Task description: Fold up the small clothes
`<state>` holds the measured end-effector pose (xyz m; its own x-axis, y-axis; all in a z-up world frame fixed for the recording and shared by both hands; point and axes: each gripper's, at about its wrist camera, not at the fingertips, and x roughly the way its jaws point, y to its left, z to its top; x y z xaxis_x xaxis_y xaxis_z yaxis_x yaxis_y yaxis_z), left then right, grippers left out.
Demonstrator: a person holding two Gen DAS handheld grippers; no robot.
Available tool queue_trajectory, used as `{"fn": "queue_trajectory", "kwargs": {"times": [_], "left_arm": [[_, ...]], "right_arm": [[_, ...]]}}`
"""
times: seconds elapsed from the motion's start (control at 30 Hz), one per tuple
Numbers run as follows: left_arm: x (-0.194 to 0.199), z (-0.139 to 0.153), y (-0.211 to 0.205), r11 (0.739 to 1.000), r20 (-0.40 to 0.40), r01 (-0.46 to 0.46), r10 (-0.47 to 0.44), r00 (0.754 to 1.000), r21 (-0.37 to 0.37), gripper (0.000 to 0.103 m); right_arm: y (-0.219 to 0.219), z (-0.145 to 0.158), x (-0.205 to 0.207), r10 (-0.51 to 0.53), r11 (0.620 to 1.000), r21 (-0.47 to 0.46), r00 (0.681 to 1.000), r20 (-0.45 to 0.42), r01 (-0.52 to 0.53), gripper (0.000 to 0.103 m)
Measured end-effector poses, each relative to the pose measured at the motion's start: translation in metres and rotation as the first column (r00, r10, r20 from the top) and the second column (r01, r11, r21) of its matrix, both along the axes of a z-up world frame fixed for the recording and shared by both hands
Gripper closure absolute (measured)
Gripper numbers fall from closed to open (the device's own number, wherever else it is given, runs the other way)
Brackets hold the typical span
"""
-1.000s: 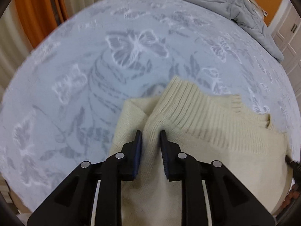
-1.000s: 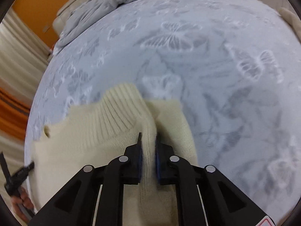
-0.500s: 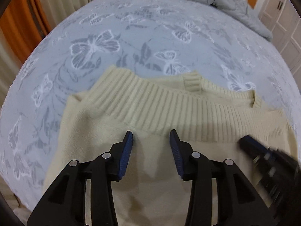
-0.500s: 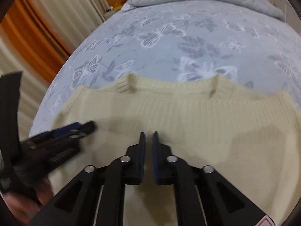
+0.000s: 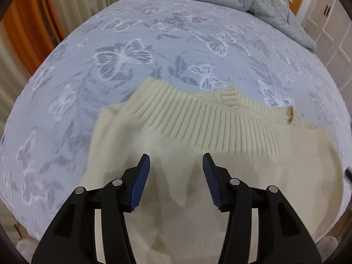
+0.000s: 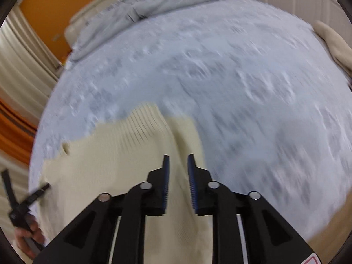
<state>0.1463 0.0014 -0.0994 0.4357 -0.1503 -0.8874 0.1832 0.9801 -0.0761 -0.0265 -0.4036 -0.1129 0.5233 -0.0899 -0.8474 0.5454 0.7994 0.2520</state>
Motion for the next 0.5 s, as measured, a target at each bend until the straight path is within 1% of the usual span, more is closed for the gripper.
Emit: {"fn": "queue_trajectory", "kwargs": {"times": [0.03, 0.07, 0.1, 0.13, 0.17, 0.2, 0.23, 0.27, 0.33, 0.37, 0.4, 0.47, 0.5], "left_arm": [[-0.006, 0.002, 0.006, 1.0, 0.001, -0.006, 0.006, 1.0, 0.001, 0.054], [-0.013, 0.002, 0.013, 1.0, 0.0, -0.013, 0.013, 1.0, 0.01, 0.053], [-0.02, 0.0, 0.02, 1.0, -0.006, -0.018, 0.018, 1.0, 0.019, 0.053], [-0.024, -0.002, 0.025, 1.0, -0.013, -0.021, 0.021, 1.0, 0.023, 0.053], [-0.03, -0.008, 0.031, 0.999, -0.027, -0.024, 0.025, 0.999, 0.031, 0.053], [-0.035, -0.012, 0.034, 0.999, -0.027, -0.027, 0.028, 0.999, 0.033, 0.051], [-0.039, -0.013, 0.037, 0.999, -0.016, -0.028, 0.029, 0.999, 0.029, 0.051], [-0.042, -0.012, 0.037, 0.999, -0.011, -0.025, 0.026, 1.0, 0.04, 0.051], [-0.043, -0.011, 0.035, 0.998, -0.01, -0.019, 0.02, 1.0, 0.059, 0.051], [-0.043, -0.011, 0.035, 0.998, -0.012, -0.018, 0.019, 1.0, 0.066, 0.051], [-0.044, -0.012, 0.034, 0.997, -0.013, -0.018, 0.018, 1.0, 0.069, 0.051], [-0.044, -0.015, 0.034, 0.997, -0.014, -0.022, 0.023, 1.0, 0.072, 0.049], [-0.044, -0.014, 0.033, 0.997, -0.014, -0.024, 0.026, 1.0, 0.076, 0.049]], "right_arm": [[0.005, -0.004, -0.014, -0.004, 1.0, -0.004, 1.0, -0.015, 0.004, 0.074], [0.01, -0.006, -0.027, -0.002, 1.0, 0.0, 1.0, -0.015, 0.002, 0.06], [0.017, -0.01, -0.038, -0.007, 1.0, 0.011, 1.0, -0.027, 0.007, 0.054], [0.018, -0.018, -0.035, -0.007, 1.0, 0.022, 0.999, -0.035, 0.008, 0.052], [0.018, -0.031, -0.033, 0.006, 0.999, 0.04, 0.999, -0.04, -0.005, 0.066], [0.017, -0.04, -0.03, 0.025, 0.998, 0.058, 0.998, -0.062, -0.021, 0.078], [0.016, -0.043, -0.028, 0.024, 0.998, 0.055, 0.996, -0.086, -0.019, 0.091], [0.015, -0.037, -0.028, 0.026, 0.998, 0.064, 0.998, -0.054, -0.022, 0.094], [0.014, -0.019, -0.031, 0.006, 0.999, 0.042, 1.0, 0.003, -0.006, 0.094], [0.013, -0.016, -0.031, 0.0, 0.999, 0.042, 1.0, 0.004, 0.0, 0.094], [0.012, -0.019, -0.03, -0.004, 0.999, 0.044, 1.0, -0.017, 0.004, 0.094], [0.01, -0.047, -0.023, 0.002, 0.998, 0.061, 0.991, -0.136, 0.006, 0.094], [0.009, -0.054, -0.022, 0.0, 0.998, 0.066, 0.989, -0.145, 0.009, 0.093]]}}
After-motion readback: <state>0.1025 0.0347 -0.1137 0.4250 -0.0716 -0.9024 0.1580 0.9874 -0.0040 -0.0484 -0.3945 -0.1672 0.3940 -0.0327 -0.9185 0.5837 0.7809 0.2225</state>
